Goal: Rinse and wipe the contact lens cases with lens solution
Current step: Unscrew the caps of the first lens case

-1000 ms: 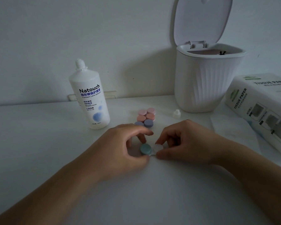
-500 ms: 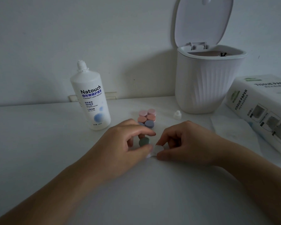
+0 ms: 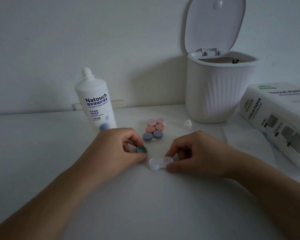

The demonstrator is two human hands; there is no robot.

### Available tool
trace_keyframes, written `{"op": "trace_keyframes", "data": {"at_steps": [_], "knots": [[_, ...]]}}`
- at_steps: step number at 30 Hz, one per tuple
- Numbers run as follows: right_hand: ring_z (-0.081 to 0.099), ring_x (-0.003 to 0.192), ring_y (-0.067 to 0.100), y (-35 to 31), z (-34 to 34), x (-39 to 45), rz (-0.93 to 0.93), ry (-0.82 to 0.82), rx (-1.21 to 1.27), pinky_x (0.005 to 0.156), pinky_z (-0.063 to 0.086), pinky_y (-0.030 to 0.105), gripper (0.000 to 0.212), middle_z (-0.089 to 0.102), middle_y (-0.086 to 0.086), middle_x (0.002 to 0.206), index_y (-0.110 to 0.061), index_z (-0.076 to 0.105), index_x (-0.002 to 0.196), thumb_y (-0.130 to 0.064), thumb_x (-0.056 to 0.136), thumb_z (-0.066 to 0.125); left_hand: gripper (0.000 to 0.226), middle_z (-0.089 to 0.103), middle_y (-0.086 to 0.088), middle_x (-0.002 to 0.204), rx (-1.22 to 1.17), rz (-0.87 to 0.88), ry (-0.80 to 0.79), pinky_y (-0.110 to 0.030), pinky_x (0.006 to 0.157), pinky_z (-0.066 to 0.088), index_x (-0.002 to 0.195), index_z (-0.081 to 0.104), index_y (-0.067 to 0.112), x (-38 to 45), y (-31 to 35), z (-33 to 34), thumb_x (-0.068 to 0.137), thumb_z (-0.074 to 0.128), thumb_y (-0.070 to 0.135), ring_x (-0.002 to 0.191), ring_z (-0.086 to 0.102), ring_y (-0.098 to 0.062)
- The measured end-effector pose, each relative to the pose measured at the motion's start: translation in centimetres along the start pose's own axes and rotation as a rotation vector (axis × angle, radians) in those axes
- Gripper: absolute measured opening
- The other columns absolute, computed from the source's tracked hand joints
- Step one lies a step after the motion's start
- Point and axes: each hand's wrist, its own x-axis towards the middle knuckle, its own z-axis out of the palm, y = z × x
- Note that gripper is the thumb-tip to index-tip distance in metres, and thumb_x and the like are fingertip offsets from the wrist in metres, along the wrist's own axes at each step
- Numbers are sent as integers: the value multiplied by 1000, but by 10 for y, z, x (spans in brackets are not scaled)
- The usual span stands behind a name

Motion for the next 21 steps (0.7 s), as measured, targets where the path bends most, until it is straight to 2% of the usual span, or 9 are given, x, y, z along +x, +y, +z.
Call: {"op": "trace_keyframes", "data": {"at_steps": [5,8,10,12,14,17,21], "knots": [[48,51,0,-1,-1,0,-3,-3,-6,53,38,16,14,57,-10,59,-31,76,86,-40,77,81,28,60,3,68,156,12,-32,-22,52,40,90,67,47,-1,0,-5,66,82,53,65,56,-10],[47,51,0,-1,0,-1,-5,1,-8,52,38,15,14,57,-11,58,-31,76,86,-39,77,81,22,67,11,88,120,84,-54,-27,69,50,90,70,43,-2,2,-7,73,83,42,78,56,-11],[47,51,0,0,0,-1,-9,3,-8,52,38,15,13,56,-11,58,-32,76,86,-39,77,81,21,66,21,107,60,158,-87,-17,79,46,95,73,41,-3,5,-8,77,82,34,92,57,-8],[47,50,0,0,0,-1,-15,3,-1,51,38,14,12,56,-11,58,-33,76,86,-39,77,81,29,62,27,116,62,217,-138,-10,89,39,100,73,43,-5,8,-8,73,75,50,110,54,-4],[47,50,1,0,0,0,-22,12,4,51,38,15,12,56,-11,58,-33,76,87,-39,77,81,46,58,30,120,99,245,-175,-13,98,35,104,71,45,-7,10,-6,65,66,69,121,48,-2],[46,50,1,2,0,0,-38,34,12,52,37,16,13,56,-10,57,-32,76,87,-39,77,81,50,57,29,116,124,249,-185,-25,104,36,105,73,43,-7,12,-3,62,78,67,118,47,-4],[46,49,2,3,0,0,-54,62,15,52,38,18,14,55,-11,57,-32,76,87,-40,76,81,36,59,26,110,112,265,-150,-35,101,40,97,75,41,-5,12,2,66,87,56,111,48,-5]]}}
